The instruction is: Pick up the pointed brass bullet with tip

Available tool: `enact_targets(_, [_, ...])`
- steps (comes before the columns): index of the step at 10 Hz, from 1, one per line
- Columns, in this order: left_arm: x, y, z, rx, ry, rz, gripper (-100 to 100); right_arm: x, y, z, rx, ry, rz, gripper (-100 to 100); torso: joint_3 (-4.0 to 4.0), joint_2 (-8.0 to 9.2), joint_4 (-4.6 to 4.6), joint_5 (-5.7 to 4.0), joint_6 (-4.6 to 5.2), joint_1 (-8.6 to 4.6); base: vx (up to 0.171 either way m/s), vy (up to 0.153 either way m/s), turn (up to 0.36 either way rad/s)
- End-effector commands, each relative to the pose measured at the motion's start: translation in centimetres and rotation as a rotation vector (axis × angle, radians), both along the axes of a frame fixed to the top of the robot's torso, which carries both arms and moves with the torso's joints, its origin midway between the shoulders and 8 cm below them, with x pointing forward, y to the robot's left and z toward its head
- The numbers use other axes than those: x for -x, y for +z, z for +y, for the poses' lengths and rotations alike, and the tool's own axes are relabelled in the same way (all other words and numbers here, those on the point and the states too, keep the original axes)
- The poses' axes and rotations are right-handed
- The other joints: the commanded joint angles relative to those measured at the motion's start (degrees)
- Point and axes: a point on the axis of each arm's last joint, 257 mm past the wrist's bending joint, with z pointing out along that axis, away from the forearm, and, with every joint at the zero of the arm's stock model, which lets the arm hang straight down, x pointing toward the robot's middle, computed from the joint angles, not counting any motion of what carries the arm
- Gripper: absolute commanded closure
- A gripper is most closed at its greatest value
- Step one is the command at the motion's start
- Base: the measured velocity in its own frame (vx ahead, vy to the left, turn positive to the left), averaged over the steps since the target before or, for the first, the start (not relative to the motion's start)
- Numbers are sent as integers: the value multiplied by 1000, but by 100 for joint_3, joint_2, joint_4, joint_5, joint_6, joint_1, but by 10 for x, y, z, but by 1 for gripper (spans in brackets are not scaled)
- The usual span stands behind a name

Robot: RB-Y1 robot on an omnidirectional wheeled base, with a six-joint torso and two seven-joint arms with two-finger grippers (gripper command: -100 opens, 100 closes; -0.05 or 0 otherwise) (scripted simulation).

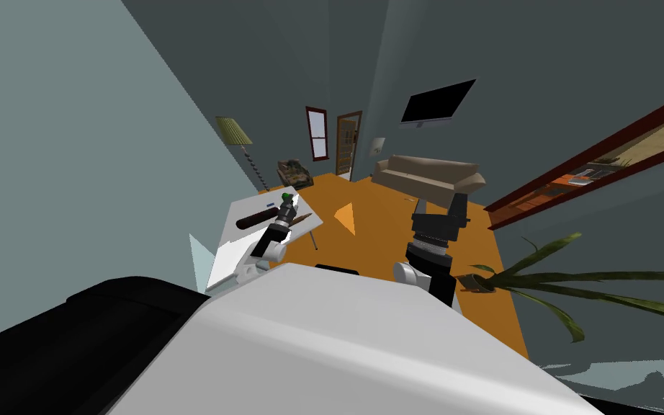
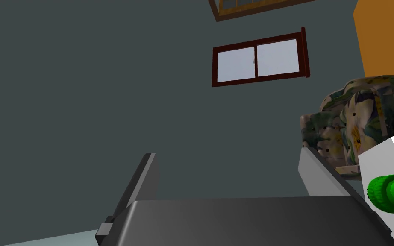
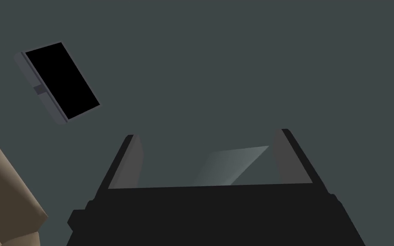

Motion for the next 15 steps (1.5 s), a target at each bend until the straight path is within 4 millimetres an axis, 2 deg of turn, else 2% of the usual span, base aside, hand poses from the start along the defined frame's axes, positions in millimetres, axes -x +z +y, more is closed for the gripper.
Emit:
enact_targets(1, [-5,-6,4,2,4,31,-100,0,0,0,0,0,0,0,0,0,0,0,0,0,29,-50,31])
enact_targets(9, [-21,-44,31,13,31,208,-100,0,0,0,0,0,0,0,-2,-4,-1,1,0,6,40,-46,42])
enact_targets(12, [-25,-67,50,23,54,300,-100,0,0,0,0,0,0,0,-4,-6,-2,2,1,9,63,-47,47])
enact_targets(13, [-25,-70,51,23,56,312,-100,0,0,0,0,0,0,0,-7,-13,-3,1,1,6,65,-48,36])
enact_targets(14, [-25,-83,61,29,71,360,-100,0,0,0,0,0,0,0,-6,-10,-3,1,1,8,76,-56,49])
enact_targets(15, [-25,-85,62,30,72,368,-100,0,0,0,0,0,0,0,-8,-13,-3,1,0,5,59,-47,39])
